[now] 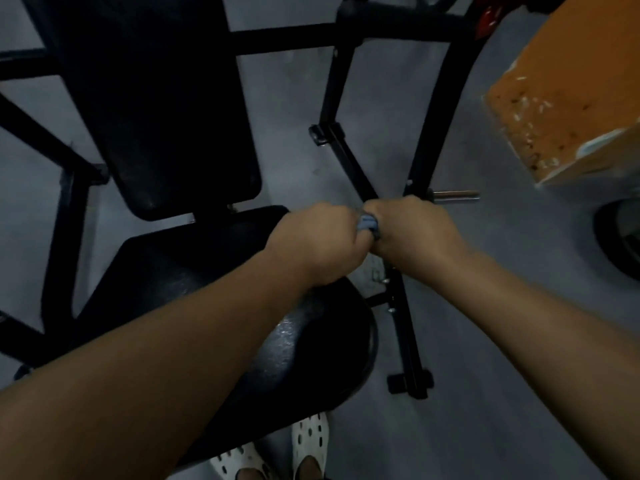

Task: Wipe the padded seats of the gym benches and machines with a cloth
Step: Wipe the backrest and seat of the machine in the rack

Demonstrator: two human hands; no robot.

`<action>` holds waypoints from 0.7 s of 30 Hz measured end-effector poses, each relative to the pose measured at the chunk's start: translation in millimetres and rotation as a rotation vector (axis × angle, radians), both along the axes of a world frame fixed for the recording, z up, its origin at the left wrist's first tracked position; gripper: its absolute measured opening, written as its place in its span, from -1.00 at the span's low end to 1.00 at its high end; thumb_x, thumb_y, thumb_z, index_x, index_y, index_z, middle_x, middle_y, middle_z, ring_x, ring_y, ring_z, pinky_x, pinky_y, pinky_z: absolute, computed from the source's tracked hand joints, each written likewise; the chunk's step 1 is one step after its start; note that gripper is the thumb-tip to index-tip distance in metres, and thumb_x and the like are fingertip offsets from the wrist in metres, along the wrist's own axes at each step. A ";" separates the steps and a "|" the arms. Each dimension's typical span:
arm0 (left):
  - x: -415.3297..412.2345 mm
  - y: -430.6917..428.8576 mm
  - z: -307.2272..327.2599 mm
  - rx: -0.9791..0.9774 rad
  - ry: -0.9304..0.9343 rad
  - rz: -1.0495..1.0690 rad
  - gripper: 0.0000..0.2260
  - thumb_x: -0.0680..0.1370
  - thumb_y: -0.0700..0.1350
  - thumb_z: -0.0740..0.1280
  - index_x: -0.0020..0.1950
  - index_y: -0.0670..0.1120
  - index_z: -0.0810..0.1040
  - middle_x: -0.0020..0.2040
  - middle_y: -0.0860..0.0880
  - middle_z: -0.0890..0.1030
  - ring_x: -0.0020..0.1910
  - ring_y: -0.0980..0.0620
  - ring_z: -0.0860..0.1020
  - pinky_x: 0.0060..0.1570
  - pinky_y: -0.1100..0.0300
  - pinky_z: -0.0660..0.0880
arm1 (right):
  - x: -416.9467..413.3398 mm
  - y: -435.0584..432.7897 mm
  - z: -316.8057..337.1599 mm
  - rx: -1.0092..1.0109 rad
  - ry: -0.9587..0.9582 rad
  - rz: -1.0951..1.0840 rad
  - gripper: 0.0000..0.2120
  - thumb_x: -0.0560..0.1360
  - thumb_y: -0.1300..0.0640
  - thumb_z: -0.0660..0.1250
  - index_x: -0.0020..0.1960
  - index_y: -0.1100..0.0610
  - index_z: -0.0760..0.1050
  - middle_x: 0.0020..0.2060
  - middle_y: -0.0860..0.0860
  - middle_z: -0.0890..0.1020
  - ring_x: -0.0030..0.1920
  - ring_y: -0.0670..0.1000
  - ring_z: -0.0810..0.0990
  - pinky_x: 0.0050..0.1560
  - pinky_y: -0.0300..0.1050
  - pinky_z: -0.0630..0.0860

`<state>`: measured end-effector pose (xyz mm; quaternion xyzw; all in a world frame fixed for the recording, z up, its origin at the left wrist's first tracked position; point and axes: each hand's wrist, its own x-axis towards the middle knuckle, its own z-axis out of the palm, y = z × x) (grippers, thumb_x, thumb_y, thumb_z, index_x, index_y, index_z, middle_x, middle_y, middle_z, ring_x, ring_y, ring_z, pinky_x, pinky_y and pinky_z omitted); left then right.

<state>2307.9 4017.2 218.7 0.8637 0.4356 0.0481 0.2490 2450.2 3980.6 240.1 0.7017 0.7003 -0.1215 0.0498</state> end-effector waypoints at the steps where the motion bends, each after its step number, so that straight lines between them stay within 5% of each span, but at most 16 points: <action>1: 12.2 3.8 2.9 -0.048 -0.069 0.004 -0.63 0.64 0.06 0.13 -0.35 -0.01 0.27 -0.39 -0.01 0.38 -0.41 -0.02 0.36 -0.43 0.12 0.16 | 9.0 1.2 1.2 0.034 0.019 -0.034 -0.88 0.55 0.07 0.26 -0.14 -0.01 0.36 -0.23 0.04 0.53 -0.14 0.12 0.53 -0.23 -0.08 0.35; 6: 71.6 8.6 13.5 -0.300 -0.492 0.108 -0.71 0.62 -0.06 0.19 -0.31 -0.05 0.33 -0.36 0.00 0.44 -0.38 0.05 0.40 -0.36 0.13 0.29 | 54.3 2.7 2.7 0.158 0.490 -0.347 -0.86 0.47 0.27 0.31 -0.19 0.12 0.39 -0.29 0.05 0.50 -0.19 0.08 0.51 -0.28 -0.07 0.37; 7: 85.9 8.7 13.9 -0.424 -0.571 0.153 -0.78 0.61 -0.08 0.18 -0.24 -0.05 0.37 -0.31 0.00 0.46 -0.32 0.06 0.43 -0.30 0.12 0.35 | 62.5 0.9 4.5 0.131 0.702 -0.460 -0.92 0.47 0.30 0.31 -0.07 0.18 0.45 -0.22 0.11 0.55 -0.15 0.09 0.55 -0.17 -0.05 0.48; 9: 110.1 4.8 14.6 -0.780 -0.780 0.273 -0.88 0.58 -0.08 0.16 -0.10 -0.03 0.46 -0.21 0.00 0.53 -0.21 0.06 0.49 -0.19 0.14 0.44 | 71.2 -6.7 9.8 0.001 1.271 -0.722 -0.65 0.49 0.39 0.25 0.24 0.17 0.42 0.02 0.19 0.61 0.04 0.09 0.65 0.15 0.18 0.60; 11: 123.2 0.9 9.7 -1.070 -0.921 0.309 -0.79 0.55 -0.09 0.12 -0.05 -0.03 0.56 -0.15 -0.02 0.61 -0.12 0.04 0.56 -0.11 0.14 0.47 | 79.3 -16.3 6.2 -0.085 1.701 -0.833 -0.50 0.50 0.46 0.17 0.38 0.11 0.37 0.19 0.24 0.60 0.21 0.15 0.63 0.18 0.32 0.55; 14: 128.6 -3.4 6.9 -1.218 -0.895 0.174 -0.63 0.39 -0.11 0.14 0.14 -0.15 0.54 0.01 -0.15 0.60 0.00 -0.07 0.55 -0.01 0.09 0.48 | 94.4 -22.1 2.9 -0.121 1.529 -0.796 -0.53 0.49 0.52 0.19 0.32 0.19 0.43 0.13 0.28 0.61 0.17 0.13 0.64 0.06 0.06 0.64; 15: 127.6 -2.4 9.9 -1.151 -0.791 0.119 -0.55 0.38 -0.12 0.17 0.25 -0.17 0.49 0.07 -0.15 0.59 0.02 -0.08 0.54 0.02 0.12 0.51 | 99.1 -22.7 1.0 -0.121 1.355 -0.777 -0.57 0.48 0.53 0.21 0.23 0.16 0.49 0.04 0.28 0.63 0.08 0.13 0.66 -0.08 -0.08 0.66; 17: 124.0 2.8 15.8 -0.715 -0.456 -0.011 -0.55 0.50 -0.16 0.28 0.40 -0.12 0.40 0.17 -0.06 0.57 0.01 0.01 0.53 -0.08 0.32 0.48 | 109.4 -23.0 -2.8 -0.142 1.150 -0.752 -0.67 0.47 0.49 0.24 0.06 0.12 0.53 -0.15 0.20 0.62 -0.14 0.08 0.64 -0.34 -0.22 0.54; 19: 115.4 9.2 15.5 -0.116 -0.223 -0.139 -0.45 0.53 -0.23 0.32 0.51 -0.07 0.28 0.38 -0.09 0.43 0.17 -0.04 0.46 -0.09 0.28 0.38 | 112.3 -20.0 -5.6 -0.201 1.123 -0.739 -0.75 0.47 0.46 0.26 0.01 0.17 0.51 -0.22 0.16 0.58 -0.22 0.05 0.56 -0.33 -0.19 0.46; 21: 109.4 12.6 10.3 0.139 -0.156 -0.321 -0.23 0.49 -0.29 0.35 0.62 -0.06 0.06 0.55 -0.13 0.20 0.43 -0.16 0.29 0.09 0.06 0.43 | 111.0 -13.6 -6.4 -0.249 1.062 -0.641 -0.78 0.46 0.45 0.29 -0.02 0.16 0.49 -0.22 0.12 0.55 -0.22 0.02 0.53 -0.23 -0.14 0.48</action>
